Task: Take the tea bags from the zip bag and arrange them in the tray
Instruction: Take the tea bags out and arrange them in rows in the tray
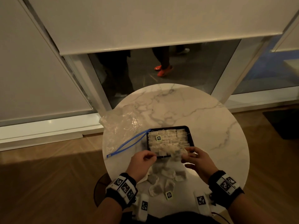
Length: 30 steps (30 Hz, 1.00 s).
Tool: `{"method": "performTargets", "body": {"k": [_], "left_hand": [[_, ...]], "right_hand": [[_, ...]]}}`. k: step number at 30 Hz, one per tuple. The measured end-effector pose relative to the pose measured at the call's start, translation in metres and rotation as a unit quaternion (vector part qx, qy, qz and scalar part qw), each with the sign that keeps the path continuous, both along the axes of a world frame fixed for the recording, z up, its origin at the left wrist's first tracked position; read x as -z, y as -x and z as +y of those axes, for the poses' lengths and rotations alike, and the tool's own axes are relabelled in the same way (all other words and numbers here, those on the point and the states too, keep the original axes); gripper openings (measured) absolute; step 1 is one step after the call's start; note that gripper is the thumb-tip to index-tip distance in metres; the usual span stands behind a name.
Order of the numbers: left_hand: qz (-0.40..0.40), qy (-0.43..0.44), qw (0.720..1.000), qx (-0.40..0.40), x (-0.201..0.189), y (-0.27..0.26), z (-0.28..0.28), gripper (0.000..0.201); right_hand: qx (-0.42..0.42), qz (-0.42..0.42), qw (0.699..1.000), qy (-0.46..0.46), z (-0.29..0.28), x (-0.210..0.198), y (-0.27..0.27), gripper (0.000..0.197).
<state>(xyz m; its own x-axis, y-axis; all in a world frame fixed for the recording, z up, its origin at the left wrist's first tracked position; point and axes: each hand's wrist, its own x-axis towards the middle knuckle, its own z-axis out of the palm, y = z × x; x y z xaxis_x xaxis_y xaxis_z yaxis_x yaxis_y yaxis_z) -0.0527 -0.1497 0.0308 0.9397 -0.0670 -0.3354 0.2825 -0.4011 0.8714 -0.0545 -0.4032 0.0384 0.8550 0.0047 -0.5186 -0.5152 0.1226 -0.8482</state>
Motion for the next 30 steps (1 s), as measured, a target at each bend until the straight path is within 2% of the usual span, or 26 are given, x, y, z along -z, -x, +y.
{"method": "performTargets", "body": {"k": [5,8,12,15,20,21,26,28,30], "left_hand": [[0.026,0.157,0.987,0.0,-0.042,-0.012,-0.026,0.019],[0.015,0.206,0.978,-0.013,-0.062,-0.02,-0.032,0.025],[-0.035,0.241,0.968,-0.06,-0.08,-0.03,-0.031,0.021],[-0.068,0.25,0.963,-0.074,-0.09,-0.033,-0.026,0.019],[-0.144,0.216,0.961,-0.095,-0.102,-0.036,-0.015,0.017],[-0.158,0.21,0.96,-0.095,-0.106,-0.036,-0.013,0.017],[-0.266,0.144,0.948,-0.101,-0.128,-0.031,-0.006,0.019],[-0.301,0.125,0.94,-0.103,-0.131,-0.031,-0.003,0.022],[-0.315,0.104,0.939,-0.096,-0.131,-0.032,0.0,0.024]], "right_hand": [[-0.029,-0.042,0.998,-0.026,0.019,-0.043,-0.014,0.03],[-0.037,-0.079,0.995,-0.042,0.027,-0.068,-0.024,0.028],[-0.045,-0.121,0.991,-0.043,0.037,-0.093,-0.033,0.025],[-0.045,-0.152,0.987,-0.027,0.041,-0.107,-0.035,0.018],[-0.043,-0.23,0.971,0.044,0.045,-0.12,-0.038,0.004],[-0.045,-0.259,0.962,0.069,0.045,-0.122,-0.038,0.002],[-0.06,-0.387,0.9,0.193,0.041,-0.132,-0.039,0.018],[-0.075,-0.407,0.879,0.238,0.039,-0.134,-0.039,0.016],[-0.093,-0.403,0.874,0.255,0.039,-0.135,-0.039,0.019]]}}
